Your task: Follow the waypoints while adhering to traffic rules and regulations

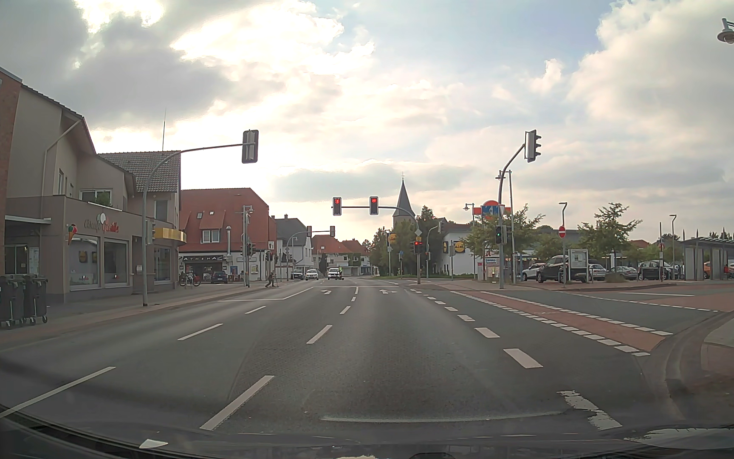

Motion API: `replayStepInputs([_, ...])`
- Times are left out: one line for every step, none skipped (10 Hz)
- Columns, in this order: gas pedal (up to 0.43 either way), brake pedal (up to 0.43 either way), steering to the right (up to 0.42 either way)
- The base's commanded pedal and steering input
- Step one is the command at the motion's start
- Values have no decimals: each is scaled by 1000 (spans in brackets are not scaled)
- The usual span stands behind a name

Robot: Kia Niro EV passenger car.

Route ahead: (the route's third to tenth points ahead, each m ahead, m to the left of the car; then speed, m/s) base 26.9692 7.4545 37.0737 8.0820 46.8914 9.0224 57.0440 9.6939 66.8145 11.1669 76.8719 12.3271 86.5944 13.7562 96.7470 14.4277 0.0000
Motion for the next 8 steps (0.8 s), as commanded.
replayStepInputs([0,220,-5])
replayStepInputs([0,220,-5])
replayStepInputs([0,220,-5])
replayStepInputs([0,220,-5])
replayStepInputs([0,220,-5])
replayStepInputs([0,220,-5])
replayStepInputs([0,220,-5])
replayStepInputs([0,220,-5])
